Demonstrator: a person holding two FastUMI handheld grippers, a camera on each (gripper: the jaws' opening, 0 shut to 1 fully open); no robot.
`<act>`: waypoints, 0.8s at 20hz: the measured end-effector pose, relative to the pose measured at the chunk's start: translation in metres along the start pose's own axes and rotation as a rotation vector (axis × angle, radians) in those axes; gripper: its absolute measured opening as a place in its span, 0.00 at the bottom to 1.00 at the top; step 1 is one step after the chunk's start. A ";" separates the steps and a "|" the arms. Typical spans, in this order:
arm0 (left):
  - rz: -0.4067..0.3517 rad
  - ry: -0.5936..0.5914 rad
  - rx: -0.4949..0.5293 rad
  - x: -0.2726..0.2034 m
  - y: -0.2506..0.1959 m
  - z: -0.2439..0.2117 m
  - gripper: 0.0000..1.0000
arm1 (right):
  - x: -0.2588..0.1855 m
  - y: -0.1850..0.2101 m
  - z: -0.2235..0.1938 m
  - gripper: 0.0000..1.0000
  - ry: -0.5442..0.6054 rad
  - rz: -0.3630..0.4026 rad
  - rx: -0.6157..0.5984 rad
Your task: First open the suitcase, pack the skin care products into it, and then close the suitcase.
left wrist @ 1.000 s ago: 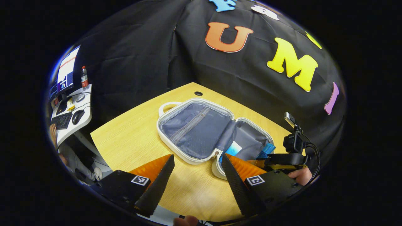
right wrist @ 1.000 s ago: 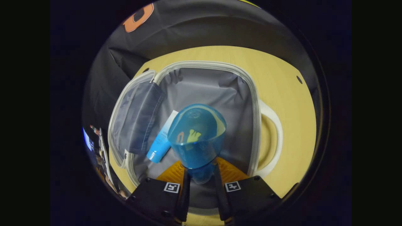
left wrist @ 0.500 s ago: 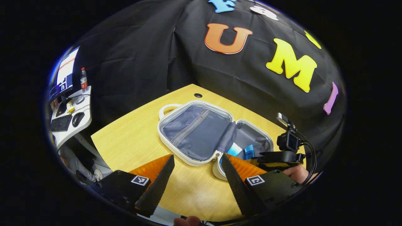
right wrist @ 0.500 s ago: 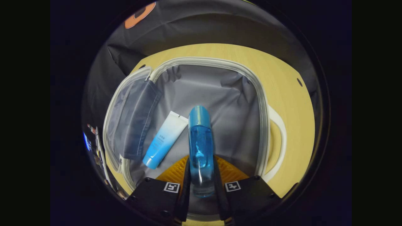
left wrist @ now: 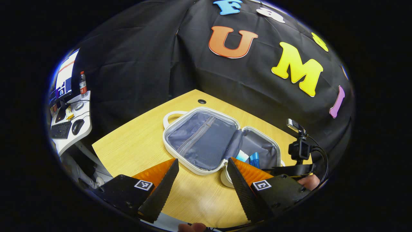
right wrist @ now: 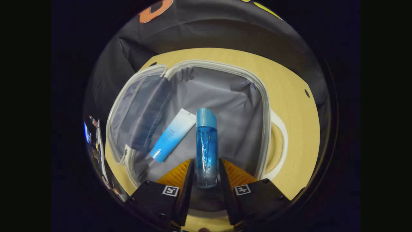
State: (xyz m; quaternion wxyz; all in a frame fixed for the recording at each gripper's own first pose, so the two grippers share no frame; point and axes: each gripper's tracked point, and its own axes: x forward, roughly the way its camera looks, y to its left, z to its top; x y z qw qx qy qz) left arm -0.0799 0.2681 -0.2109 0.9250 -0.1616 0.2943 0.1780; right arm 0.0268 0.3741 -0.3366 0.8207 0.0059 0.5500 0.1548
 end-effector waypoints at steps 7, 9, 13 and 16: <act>-0.140 -0.041 -0.065 0.027 0.046 0.043 0.97 | -0.095 -0.013 0.032 0.69 -0.313 0.085 -0.253; -0.173 -0.052 -0.114 0.047 0.066 0.055 0.99 | -0.124 -0.017 0.039 0.72 -0.401 0.100 -0.343; -0.254 -0.049 -0.246 0.088 0.101 0.078 0.99 | -0.160 -0.037 0.025 0.72 -0.452 0.105 -0.409; -0.315 0.002 -0.340 0.127 0.122 0.079 0.98 | -0.170 -0.060 0.016 0.72 -0.450 0.049 -0.426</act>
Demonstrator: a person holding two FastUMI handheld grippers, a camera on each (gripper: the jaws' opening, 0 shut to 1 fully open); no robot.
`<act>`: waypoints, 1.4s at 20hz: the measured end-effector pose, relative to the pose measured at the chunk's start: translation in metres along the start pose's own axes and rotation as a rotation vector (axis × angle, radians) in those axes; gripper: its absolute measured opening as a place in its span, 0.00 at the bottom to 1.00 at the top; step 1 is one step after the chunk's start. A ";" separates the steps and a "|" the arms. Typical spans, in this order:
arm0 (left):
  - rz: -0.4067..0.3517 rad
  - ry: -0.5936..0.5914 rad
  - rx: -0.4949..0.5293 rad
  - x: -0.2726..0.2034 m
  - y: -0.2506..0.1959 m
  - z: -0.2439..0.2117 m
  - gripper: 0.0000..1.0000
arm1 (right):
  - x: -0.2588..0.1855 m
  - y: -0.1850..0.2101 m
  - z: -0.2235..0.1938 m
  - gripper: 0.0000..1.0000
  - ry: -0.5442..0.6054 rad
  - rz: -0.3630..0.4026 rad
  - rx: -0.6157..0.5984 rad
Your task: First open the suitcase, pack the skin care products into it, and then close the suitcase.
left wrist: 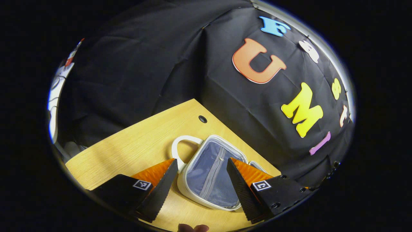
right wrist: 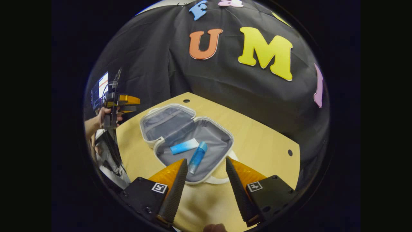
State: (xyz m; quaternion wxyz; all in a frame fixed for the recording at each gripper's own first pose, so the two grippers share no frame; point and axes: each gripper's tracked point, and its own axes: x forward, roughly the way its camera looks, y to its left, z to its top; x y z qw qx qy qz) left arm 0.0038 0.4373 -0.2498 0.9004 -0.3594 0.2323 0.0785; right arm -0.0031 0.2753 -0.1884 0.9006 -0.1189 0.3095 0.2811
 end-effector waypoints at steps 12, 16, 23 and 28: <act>-0.136 0.082 -0.557 0.102 0.036 -0.004 0.69 | -0.001 -0.017 -0.005 0.72 0.057 -0.054 -0.016; -0.129 0.068 -0.624 0.109 0.041 -0.002 0.54 | 0.000 -0.026 -0.007 0.72 0.058 -0.067 0.024; -0.171 -0.003 -0.585 0.090 0.010 0.023 0.16 | -0.011 -0.031 -0.013 0.72 0.035 -0.067 0.083; -0.263 -0.044 -0.468 0.056 -0.062 0.053 0.10 | -0.022 -0.032 -0.010 0.72 -0.022 -0.060 0.084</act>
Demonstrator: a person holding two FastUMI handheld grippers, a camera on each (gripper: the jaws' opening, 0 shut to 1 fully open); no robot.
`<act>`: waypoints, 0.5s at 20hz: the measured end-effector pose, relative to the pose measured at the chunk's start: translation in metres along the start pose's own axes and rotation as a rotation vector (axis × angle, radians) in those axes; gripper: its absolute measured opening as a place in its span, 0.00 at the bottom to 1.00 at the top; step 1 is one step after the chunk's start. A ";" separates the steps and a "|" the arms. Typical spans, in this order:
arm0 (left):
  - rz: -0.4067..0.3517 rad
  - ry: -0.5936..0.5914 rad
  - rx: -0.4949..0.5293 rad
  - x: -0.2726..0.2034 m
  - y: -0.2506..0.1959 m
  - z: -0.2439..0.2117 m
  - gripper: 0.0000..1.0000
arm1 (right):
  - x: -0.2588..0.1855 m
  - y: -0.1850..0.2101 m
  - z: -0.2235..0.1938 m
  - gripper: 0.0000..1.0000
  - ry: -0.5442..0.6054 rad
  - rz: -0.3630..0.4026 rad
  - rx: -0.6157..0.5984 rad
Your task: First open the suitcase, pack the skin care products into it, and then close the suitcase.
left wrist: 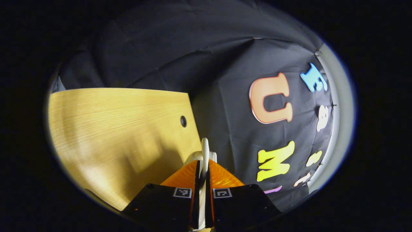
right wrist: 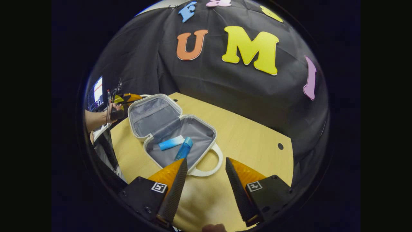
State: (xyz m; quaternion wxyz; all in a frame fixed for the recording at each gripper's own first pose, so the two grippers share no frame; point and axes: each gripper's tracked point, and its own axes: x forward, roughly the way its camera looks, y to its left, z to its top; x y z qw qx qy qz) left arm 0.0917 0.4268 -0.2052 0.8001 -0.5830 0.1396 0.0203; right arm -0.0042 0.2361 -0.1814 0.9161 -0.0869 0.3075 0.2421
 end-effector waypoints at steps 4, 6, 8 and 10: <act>-0.056 0.041 0.201 -0.008 -0.086 -0.035 0.10 | -0.015 -0.007 -0.001 0.72 -0.045 0.003 0.006; -0.081 0.074 0.323 -0.011 -0.125 -0.066 0.10 | -0.028 -0.019 0.002 0.71 -0.071 -0.014 0.019; -0.089 0.104 0.437 -0.009 -0.157 -0.102 0.10 | -0.038 -0.033 0.001 0.71 -0.083 -0.036 0.039; -0.073 0.120 0.526 -0.006 -0.179 -0.142 0.10 | -0.045 -0.046 0.000 0.71 -0.098 -0.056 0.066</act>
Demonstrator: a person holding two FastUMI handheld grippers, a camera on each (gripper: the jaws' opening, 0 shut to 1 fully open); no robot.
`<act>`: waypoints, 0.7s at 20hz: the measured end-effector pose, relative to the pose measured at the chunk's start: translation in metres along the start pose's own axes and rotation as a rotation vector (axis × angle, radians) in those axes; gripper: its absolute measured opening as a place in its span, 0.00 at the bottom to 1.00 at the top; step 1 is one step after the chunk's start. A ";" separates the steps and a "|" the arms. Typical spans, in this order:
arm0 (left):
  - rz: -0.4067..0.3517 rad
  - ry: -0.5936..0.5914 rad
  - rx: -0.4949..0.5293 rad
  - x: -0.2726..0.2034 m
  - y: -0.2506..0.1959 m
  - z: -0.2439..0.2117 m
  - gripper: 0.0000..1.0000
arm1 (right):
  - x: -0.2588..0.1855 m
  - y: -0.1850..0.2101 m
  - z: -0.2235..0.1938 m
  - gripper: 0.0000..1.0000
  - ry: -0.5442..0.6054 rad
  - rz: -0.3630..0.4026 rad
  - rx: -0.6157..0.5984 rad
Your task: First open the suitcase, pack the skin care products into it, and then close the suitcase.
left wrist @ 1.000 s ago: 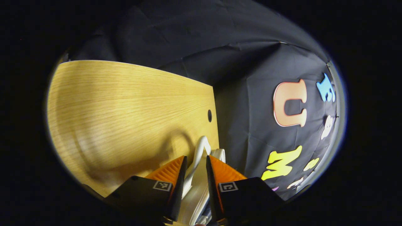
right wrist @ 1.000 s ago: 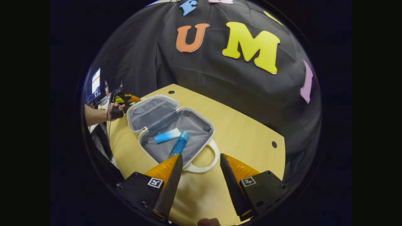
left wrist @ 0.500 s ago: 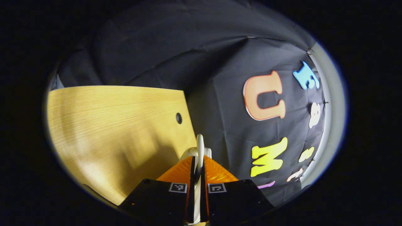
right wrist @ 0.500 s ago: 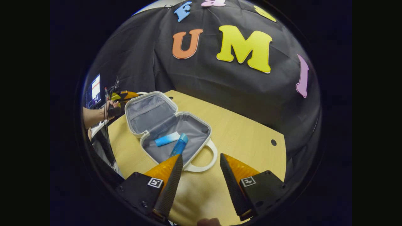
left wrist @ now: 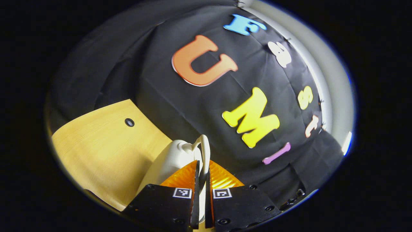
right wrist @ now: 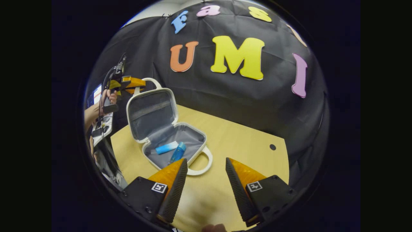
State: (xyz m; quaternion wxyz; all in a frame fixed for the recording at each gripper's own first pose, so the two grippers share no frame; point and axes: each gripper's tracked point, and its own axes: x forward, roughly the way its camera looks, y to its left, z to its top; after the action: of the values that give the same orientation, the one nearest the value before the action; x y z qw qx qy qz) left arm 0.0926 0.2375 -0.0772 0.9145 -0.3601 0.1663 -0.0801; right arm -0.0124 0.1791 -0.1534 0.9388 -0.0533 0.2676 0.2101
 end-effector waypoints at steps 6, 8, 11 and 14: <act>0.013 0.122 0.166 0.033 -0.073 -0.091 0.10 | -0.021 -0.045 -0.011 0.72 -0.015 -0.074 0.055; 0.025 0.165 0.204 0.052 -0.080 -0.117 0.10 | -0.030 -0.067 -0.016 0.71 -0.020 -0.115 0.065; 0.061 0.205 0.293 0.066 -0.074 -0.152 0.10 | -0.043 -0.095 -0.026 0.72 -0.018 -0.171 0.100; 0.083 0.273 0.428 0.076 -0.080 -0.205 0.10 | -0.052 -0.112 -0.036 0.72 -0.010 -0.205 0.129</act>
State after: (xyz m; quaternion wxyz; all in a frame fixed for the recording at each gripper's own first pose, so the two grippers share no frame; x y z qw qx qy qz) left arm 0.0866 0.0295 -0.1819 0.9414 -0.1372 0.2820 -0.1240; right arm -0.0221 0.0514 -0.1583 0.9582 -0.0187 0.2692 0.0956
